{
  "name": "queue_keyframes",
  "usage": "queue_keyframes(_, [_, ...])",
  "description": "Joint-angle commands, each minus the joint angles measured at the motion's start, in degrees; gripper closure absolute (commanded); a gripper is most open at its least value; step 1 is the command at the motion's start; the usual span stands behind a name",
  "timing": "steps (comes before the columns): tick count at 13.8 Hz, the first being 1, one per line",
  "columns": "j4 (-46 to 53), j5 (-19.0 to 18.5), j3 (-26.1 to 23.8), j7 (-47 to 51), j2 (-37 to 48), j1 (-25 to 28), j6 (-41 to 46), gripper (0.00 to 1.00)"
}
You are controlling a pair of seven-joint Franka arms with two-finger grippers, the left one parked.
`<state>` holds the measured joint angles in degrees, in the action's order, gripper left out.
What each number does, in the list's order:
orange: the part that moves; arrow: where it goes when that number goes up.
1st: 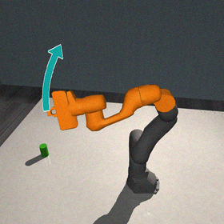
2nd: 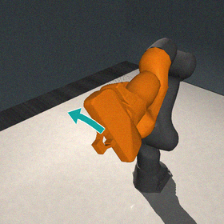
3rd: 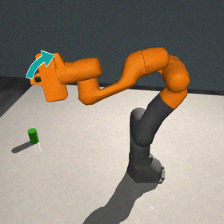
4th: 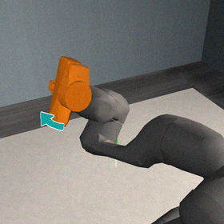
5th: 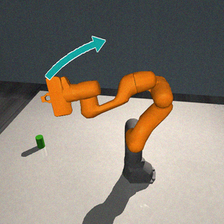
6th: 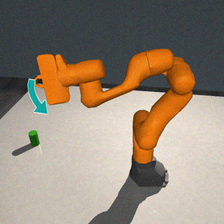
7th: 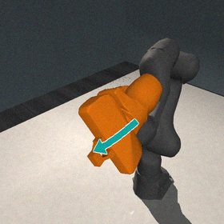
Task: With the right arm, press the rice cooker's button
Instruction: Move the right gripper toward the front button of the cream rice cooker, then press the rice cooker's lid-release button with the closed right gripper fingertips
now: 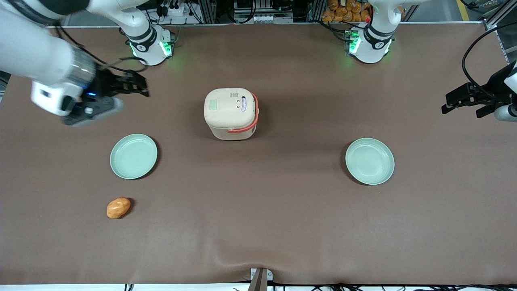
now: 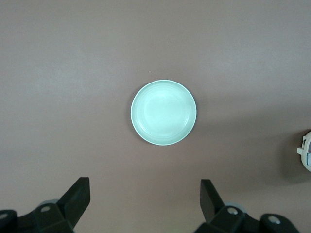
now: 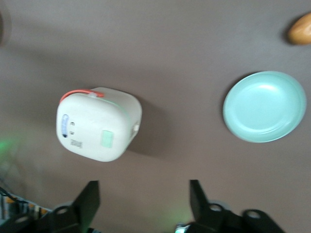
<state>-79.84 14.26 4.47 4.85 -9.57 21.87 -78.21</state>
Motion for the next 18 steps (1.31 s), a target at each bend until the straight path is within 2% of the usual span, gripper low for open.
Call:
queue_keyframes(1, [0.5,0.8,0.7,12.9,-1.9,8.0,-0.4,0.51])
queue_keyframes(3, [0.2,0.8,0.7,15.6,-3.5,11.3,-2.3,0.61])
queue_keyframes(5, [0.2,0.7,0.7,15.9,-5.4,13.5,-3.0,0.77])
queue_keyframes(8, [-2.9,0.8,0.7,16.5,-5.7,14.0,-5.5,0.88])
queue_keyframes(15, [-15.3,0.8,0.2,16.3,-5.1,15.0,-14.8,0.90])
queue_keyframes(18, [-16.9,0.8,0.0,15.9,-5.1,15.5,-15.3,0.90])
